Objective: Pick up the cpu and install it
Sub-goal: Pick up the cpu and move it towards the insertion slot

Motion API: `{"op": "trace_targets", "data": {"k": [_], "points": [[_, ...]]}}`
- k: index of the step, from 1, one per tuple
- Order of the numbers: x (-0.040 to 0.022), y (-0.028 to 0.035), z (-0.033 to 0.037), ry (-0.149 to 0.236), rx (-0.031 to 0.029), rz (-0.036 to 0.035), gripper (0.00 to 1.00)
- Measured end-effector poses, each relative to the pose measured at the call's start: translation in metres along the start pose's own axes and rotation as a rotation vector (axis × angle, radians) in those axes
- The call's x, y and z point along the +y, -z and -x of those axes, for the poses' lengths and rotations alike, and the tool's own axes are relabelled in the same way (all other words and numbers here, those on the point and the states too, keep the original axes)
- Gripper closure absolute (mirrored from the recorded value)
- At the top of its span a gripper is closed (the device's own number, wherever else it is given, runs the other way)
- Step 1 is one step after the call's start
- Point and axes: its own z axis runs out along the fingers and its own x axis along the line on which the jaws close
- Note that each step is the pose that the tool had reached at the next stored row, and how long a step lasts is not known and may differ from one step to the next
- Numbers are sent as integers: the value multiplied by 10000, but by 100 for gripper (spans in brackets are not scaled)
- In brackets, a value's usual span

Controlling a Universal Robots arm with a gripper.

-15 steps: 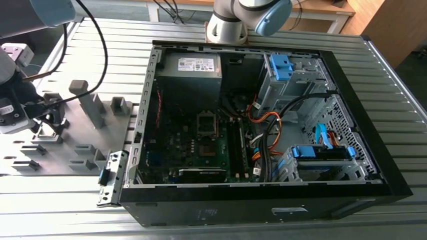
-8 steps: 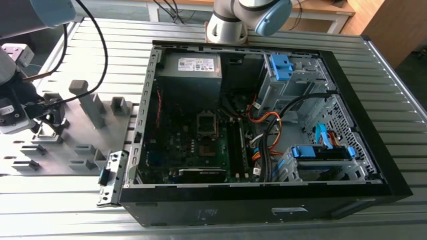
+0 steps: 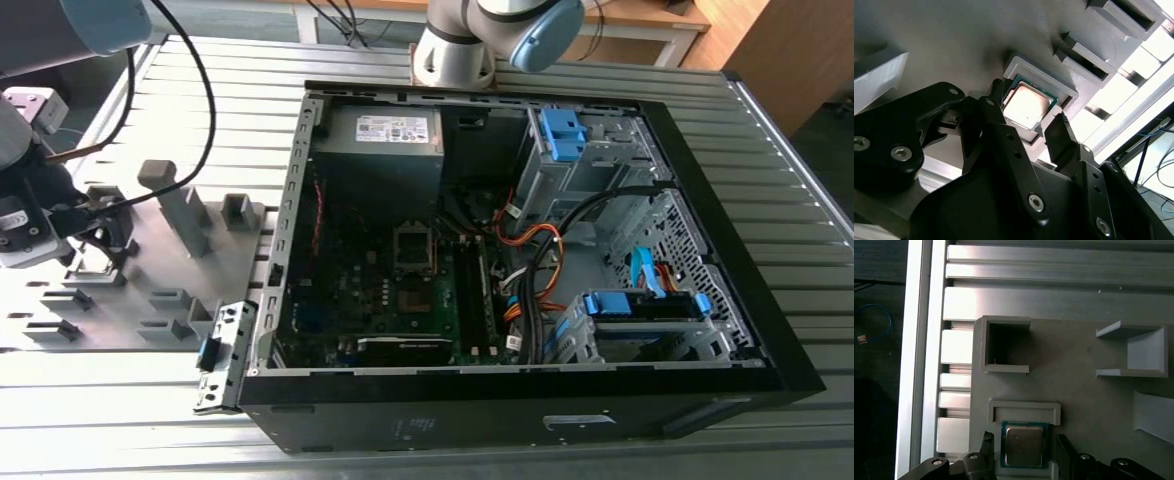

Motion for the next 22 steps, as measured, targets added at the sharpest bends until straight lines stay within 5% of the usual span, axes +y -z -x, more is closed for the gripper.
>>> {"op": "trace_targets", "data": {"k": [1, 8, 22], "points": [[0, 0, 0, 0, 1, 0, 40], [11, -24, 0, 14, 3, -133, 40], [29, -27, 1, 16, -65, -138, 40]]}}
